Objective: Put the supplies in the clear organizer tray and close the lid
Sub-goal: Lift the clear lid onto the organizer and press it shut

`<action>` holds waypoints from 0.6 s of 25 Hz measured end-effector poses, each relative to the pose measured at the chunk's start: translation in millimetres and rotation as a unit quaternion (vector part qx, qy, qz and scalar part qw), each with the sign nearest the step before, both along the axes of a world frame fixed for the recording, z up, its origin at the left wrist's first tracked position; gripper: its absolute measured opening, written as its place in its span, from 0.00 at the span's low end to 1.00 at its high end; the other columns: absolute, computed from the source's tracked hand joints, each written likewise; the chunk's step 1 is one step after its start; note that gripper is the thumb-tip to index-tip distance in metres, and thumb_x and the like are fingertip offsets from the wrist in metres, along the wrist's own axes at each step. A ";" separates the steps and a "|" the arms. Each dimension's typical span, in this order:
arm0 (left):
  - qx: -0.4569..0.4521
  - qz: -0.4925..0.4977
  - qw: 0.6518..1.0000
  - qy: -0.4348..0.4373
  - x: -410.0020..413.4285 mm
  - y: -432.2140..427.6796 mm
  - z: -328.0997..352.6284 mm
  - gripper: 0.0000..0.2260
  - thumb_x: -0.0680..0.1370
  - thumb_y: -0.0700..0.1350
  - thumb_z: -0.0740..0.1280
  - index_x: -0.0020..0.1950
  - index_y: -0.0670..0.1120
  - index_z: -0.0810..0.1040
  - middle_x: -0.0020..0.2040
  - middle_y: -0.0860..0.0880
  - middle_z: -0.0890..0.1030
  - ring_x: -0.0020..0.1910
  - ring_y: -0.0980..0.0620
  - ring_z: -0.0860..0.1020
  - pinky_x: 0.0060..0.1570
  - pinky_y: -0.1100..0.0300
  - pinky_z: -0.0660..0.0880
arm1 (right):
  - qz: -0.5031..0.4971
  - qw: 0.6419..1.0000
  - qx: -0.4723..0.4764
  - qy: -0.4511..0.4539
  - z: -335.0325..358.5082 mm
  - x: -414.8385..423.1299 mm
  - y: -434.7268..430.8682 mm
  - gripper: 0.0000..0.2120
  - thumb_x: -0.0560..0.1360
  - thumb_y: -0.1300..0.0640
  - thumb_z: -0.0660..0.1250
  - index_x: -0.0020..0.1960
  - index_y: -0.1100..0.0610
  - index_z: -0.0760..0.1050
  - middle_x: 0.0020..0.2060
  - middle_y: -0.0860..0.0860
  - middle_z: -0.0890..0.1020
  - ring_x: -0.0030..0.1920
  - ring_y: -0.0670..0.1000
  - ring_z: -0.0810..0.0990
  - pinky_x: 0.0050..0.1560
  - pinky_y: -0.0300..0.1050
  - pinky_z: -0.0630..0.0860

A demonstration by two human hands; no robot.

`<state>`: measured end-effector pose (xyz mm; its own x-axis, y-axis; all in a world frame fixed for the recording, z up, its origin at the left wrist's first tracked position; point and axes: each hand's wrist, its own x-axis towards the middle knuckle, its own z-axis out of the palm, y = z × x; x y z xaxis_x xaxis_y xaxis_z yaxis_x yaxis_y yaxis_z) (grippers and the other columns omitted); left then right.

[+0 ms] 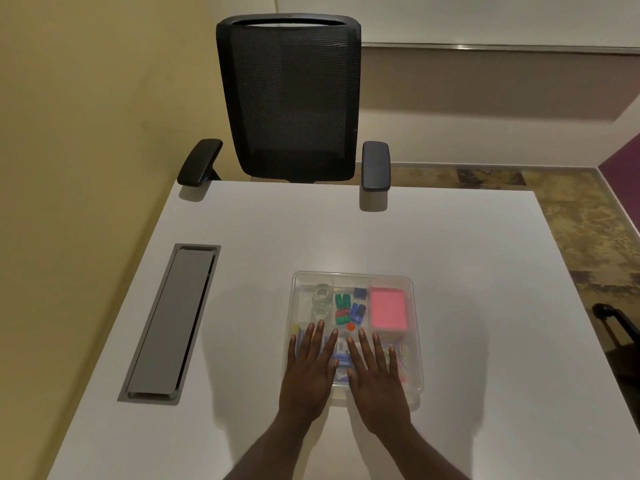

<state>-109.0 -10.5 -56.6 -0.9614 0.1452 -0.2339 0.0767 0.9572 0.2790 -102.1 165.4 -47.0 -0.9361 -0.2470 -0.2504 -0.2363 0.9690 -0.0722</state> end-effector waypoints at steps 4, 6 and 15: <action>0.013 -0.002 1.000 -0.019 -1.5 -0.2 1.3 0.33 0.78 0.70 0.27 0.82 0.61 0.36 0.82 0.56 0.29 0.82 0.49 0.28 0.84 0.42 0.39 | 0.000 1.000 -0.016 0.011 -6.6 1.4 3.2 0.29 0.83 0.43 0.56 0.81 0.49 0.54 0.82 0.53 0.55 0.82 0.61 0.51 0.78 0.69 0.56; 0.008 -0.007 1.000 -0.027 -0.8 0.9 6.0 0.34 0.76 0.70 0.24 0.81 0.61 0.33 0.82 0.56 0.27 0.82 0.49 0.27 0.84 0.42 0.37 | -0.002 1.000 -0.027 0.011 -4.9 2.2 3.2 0.29 0.84 0.44 0.56 0.81 0.49 0.54 0.82 0.53 0.56 0.81 0.61 0.51 0.78 0.68 0.56; 0.017 0.010 0.998 -0.052 8.8 2.5 26.8 0.30 0.84 0.63 0.43 0.85 0.57 0.41 0.84 0.55 0.35 0.84 0.48 0.34 0.84 0.45 0.37 | -0.035 0.992 -0.118 -0.014 13.9 4.2 31.9 0.29 0.84 0.41 0.45 0.82 0.50 0.50 0.82 0.49 0.49 0.82 0.54 0.45 0.82 0.59 0.45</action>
<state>-100.3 -8.0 -29.8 -0.9352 0.1353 -0.3274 0.0266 0.9484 0.3160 -97.9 197.3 -33.1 -0.9464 -0.2371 -0.2193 -0.1641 0.9379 -0.3056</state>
